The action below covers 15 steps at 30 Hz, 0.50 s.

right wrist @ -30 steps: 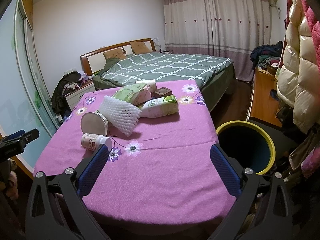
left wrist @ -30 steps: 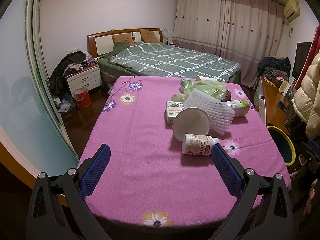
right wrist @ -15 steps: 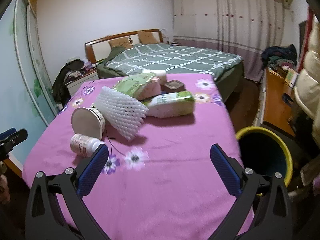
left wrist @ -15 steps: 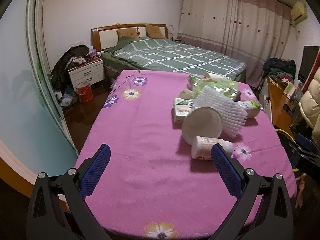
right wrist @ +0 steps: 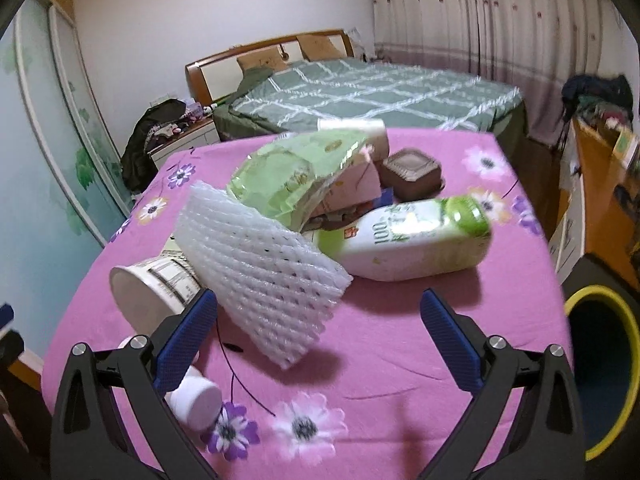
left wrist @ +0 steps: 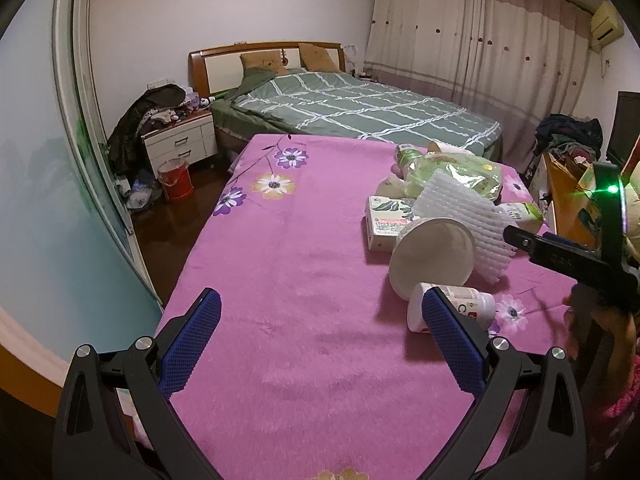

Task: Collect trash
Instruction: 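Reach the right gripper to the white foam net and close on it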

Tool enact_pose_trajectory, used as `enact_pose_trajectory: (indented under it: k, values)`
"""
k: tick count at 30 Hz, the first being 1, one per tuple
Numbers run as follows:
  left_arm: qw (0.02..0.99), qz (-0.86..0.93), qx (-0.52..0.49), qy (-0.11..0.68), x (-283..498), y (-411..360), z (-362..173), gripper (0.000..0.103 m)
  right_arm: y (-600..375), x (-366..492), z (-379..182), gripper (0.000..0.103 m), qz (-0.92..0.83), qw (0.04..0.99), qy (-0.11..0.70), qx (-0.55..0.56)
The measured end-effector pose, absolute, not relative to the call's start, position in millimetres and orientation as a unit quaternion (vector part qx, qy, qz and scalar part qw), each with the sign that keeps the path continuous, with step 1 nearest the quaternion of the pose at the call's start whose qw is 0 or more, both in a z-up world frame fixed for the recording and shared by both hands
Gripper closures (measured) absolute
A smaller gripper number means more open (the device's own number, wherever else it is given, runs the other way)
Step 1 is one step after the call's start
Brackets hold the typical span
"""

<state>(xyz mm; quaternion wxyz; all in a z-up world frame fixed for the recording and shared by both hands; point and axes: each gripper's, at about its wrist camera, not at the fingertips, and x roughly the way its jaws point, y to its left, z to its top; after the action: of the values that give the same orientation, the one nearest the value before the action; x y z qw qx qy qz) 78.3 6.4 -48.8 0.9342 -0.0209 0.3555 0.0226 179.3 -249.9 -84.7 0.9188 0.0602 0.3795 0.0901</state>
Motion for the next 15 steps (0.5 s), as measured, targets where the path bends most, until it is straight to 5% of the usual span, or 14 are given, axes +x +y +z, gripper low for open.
enact_pose_trajectory:
  k: [7, 13, 15]
  values:
    - [0.931, 0.015, -0.02, 0.365, 87.0, 3.3, -56.6, 0.004, -243.7, 198.9, -103.0, 0.016, 0.098, 0.904, 0.407, 0.082]
    - [0.93, 0.013, -0.02, 0.367, 89.3, 3.0, -59.5, 0.004, -240.4, 208.2, -109.0, 0.05, 0.112, 0.896, 0.418, 0.099]
    - [0.929, 0.014, -0.021, 0.369, 89.8, 4.2, -60.6, 0.004, -241.0, 207.8, -107.9, 0.071, 0.114, 0.896, 0.416, 0.101]
